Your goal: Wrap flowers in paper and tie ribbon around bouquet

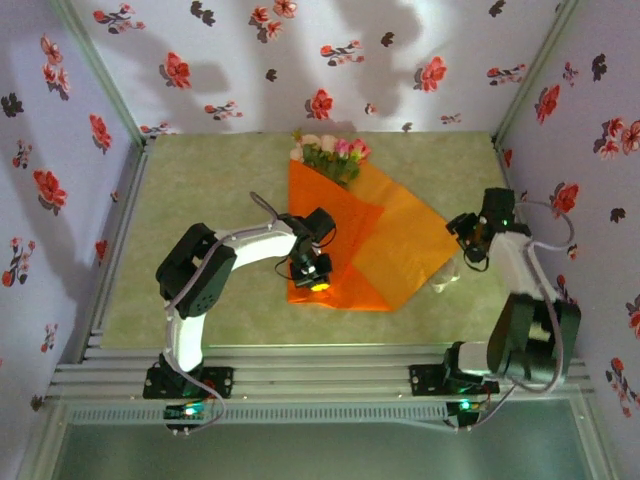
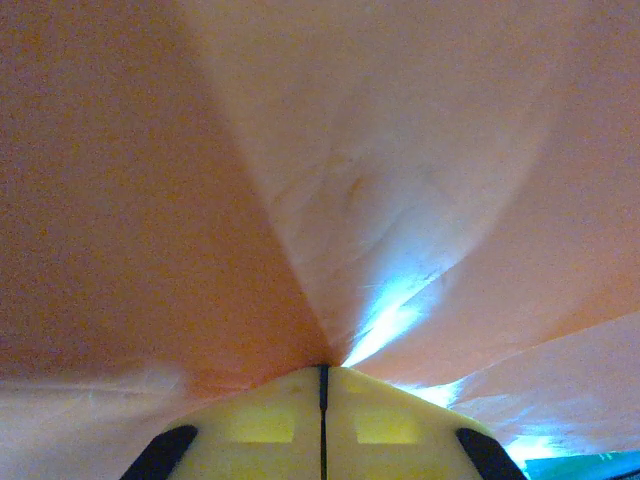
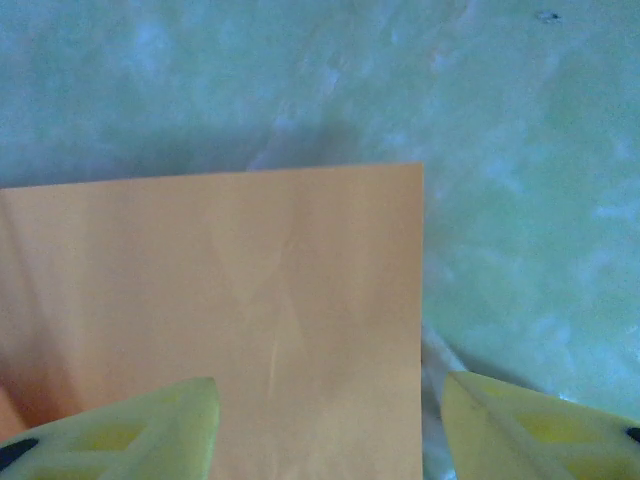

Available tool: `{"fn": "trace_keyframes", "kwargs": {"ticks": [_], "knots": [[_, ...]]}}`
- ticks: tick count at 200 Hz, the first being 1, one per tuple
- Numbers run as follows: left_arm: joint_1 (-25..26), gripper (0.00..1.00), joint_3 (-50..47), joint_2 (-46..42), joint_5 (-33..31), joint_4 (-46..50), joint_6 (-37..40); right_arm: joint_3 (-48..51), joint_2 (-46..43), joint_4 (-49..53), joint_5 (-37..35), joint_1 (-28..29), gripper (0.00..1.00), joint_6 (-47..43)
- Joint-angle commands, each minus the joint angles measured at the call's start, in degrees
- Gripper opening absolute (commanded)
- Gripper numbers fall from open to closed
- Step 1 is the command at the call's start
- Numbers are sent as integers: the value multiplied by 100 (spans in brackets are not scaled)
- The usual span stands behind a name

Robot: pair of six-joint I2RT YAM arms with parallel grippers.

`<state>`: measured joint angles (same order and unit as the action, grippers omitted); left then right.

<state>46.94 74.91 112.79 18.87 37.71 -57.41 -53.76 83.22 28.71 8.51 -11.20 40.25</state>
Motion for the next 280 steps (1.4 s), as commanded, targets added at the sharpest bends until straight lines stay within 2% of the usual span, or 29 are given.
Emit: {"fn": "trace_keyframes", "kwargs": {"ticks": [1,17,61,83,92,105,131,156,182,224,261,280], "knots": [[20,7,-12,55,-99,188,184,-37,449,48,-57,-204,62,-368],[18,7,-3,57,-99,186,199,52,649,-387,192,-385,62,-465],[24,6,31,84,-94,219,242,-104,1235,-910,477,-427,62,-421],[17,6,75,114,-80,236,256,-37,1438,-1432,708,-427,55,-185],[16,6,85,115,-77,245,261,9,1427,-1616,720,-427,47,-104],[14,6,93,120,-77,245,259,31,1307,-1714,609,-427,28,-38],[8,6,93,138,-69,254,273,14,565,-1508,64,-333,0,18],[8,6,117,186,-78,246,273,-266,-148,-1001,-222,-23,0,-31],[8,6,137,208,-83,232,274,-916,-322,-265,-446,643,0,-113],[8,5,105,200,-112,138,275,-1923,-198,172,-575,1708,0,-197],[13,5,37,182,-126,-36,278,-2828,270,260,-203,2343,0,-50],[13,4,-59,150,-149,-95,283,-3159,473,100,-5,2465,0,250]]}}
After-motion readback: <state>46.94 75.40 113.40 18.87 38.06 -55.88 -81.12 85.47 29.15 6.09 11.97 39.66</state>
